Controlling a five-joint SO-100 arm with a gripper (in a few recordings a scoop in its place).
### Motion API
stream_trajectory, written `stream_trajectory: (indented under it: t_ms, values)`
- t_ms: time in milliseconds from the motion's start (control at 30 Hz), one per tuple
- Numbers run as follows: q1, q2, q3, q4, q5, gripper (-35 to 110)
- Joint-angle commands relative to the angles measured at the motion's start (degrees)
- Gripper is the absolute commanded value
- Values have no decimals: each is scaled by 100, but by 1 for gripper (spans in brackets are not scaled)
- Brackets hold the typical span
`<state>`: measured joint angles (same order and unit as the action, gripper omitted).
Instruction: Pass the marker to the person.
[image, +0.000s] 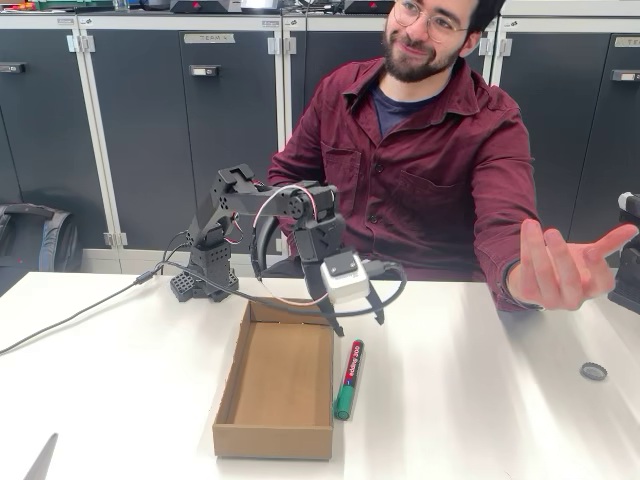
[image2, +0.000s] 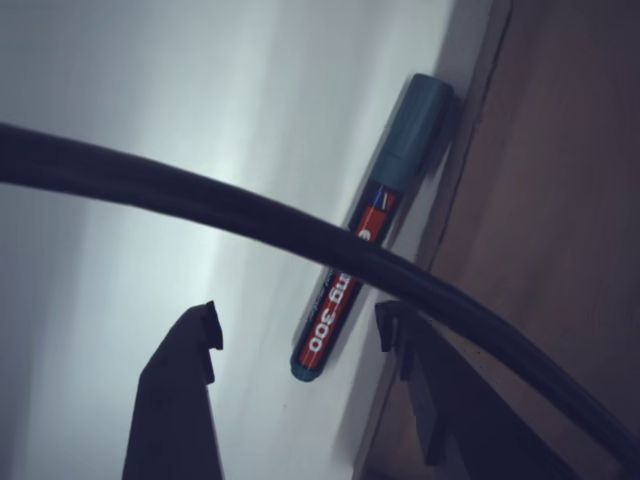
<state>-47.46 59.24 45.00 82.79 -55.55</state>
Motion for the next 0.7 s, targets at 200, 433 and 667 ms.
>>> stream_trajectory:
  t_ms: [200,433,667]
  values:
    - [-88,-132,316,-431,360,34]
    - [-141,-176,396,-501,1046,34]
    - [-18,-114,826,-712,1485,35]
